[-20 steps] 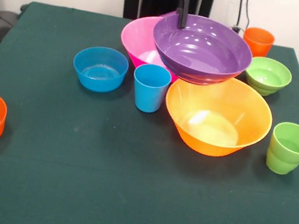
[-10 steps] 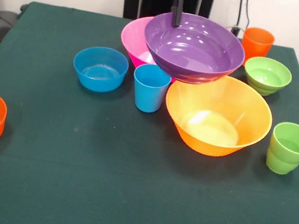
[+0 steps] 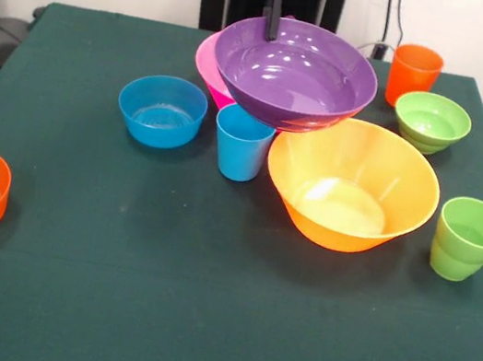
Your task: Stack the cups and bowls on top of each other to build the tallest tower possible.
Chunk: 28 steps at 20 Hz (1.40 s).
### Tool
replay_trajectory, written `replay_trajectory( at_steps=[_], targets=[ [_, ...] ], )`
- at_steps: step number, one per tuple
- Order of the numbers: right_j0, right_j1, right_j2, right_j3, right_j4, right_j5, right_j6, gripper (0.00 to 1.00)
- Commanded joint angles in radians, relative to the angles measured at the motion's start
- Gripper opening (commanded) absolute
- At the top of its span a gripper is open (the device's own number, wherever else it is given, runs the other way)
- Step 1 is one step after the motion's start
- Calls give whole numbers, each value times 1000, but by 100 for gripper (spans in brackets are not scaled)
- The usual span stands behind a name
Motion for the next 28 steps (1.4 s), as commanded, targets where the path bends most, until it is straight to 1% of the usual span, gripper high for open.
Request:
replay_trajectory(
  at_steps=[1,9,12,17,23,26,28],
  targets=[
    [25,23,12,54,-81,-12,217,0],
    [112,41,-67,31,-171,-34,351,0],
    [126,43,-83,29,-187,-41,365,0],
    [169,50,-132,29,-268,-55,415,0],
    [174,61,-151,27,-285,-55,403,0],
    [192,58,-162,28,-312,-61,435,0],
    [209,62,-175,27,-345,-67,470,0]
  ],
)
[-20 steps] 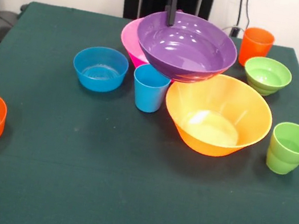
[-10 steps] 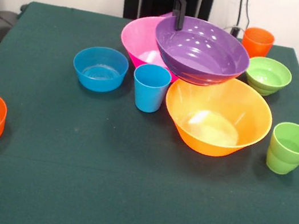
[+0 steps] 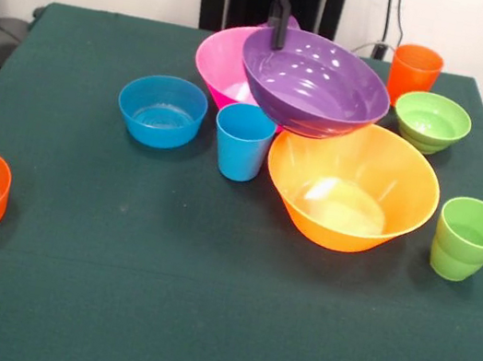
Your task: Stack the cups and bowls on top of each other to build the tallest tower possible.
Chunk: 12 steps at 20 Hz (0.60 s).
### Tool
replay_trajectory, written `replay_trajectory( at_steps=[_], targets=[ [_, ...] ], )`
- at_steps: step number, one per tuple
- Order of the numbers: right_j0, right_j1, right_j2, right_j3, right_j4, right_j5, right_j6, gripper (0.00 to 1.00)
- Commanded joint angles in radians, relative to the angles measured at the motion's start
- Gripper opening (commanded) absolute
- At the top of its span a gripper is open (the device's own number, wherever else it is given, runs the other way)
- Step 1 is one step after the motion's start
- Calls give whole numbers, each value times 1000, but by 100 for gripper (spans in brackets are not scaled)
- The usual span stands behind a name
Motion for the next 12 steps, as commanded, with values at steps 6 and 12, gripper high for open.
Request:
replay_trajectory(
  at_steps=[6,12],
  targets=[
    [58,56,-75,26,-143,-91,426,0],
    [85,51,-88,24,-189,-128,506,0]
  ],
)
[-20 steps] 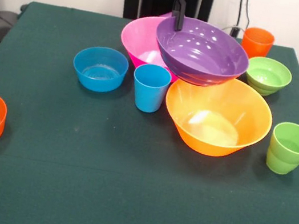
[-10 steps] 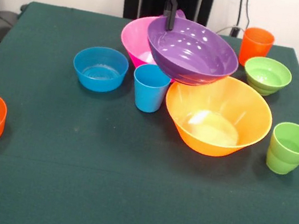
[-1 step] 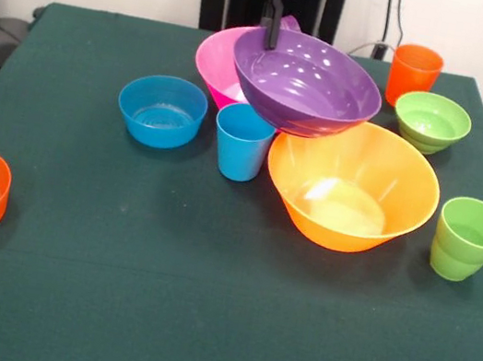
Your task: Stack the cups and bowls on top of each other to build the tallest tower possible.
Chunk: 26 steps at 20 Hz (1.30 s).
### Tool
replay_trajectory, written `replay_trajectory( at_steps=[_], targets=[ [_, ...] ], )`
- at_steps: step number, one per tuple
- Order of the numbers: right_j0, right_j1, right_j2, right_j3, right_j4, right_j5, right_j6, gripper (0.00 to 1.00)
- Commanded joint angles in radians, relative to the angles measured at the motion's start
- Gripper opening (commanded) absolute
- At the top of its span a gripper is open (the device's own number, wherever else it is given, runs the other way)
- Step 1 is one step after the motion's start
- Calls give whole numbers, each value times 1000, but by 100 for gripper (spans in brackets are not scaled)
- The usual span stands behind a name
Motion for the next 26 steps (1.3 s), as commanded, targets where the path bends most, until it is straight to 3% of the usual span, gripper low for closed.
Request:
replay_trajectory(
  at_steps=[1,17,26],
  targets=[
    [54,51,-48,21,-115,-96,414,0],
    [105,45,-91,19,-267,-130,562,0],
    [63,44,6,71,-397,-66,691,0]
  ],
)
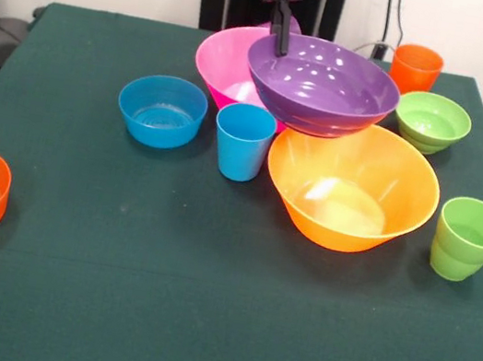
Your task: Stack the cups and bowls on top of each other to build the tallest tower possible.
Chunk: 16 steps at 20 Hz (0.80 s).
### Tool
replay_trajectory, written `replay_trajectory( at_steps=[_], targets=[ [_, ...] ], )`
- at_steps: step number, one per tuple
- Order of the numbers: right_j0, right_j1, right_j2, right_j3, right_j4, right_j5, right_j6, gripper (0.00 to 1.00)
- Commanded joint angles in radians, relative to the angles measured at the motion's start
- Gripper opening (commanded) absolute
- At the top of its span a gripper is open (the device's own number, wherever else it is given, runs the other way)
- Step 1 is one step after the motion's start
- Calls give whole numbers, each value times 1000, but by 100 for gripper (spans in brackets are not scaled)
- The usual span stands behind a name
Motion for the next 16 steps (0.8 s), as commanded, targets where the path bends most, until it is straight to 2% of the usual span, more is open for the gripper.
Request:
replay_trajectory(
  at_steps=[1,12,16],
  targets=[
    [-19,45,84,82,-175,49,463,0],
    [-65,51,176,161,-266,111,563,0],
    [-58,55,176,178,-285,125,589,0]
  ],
)
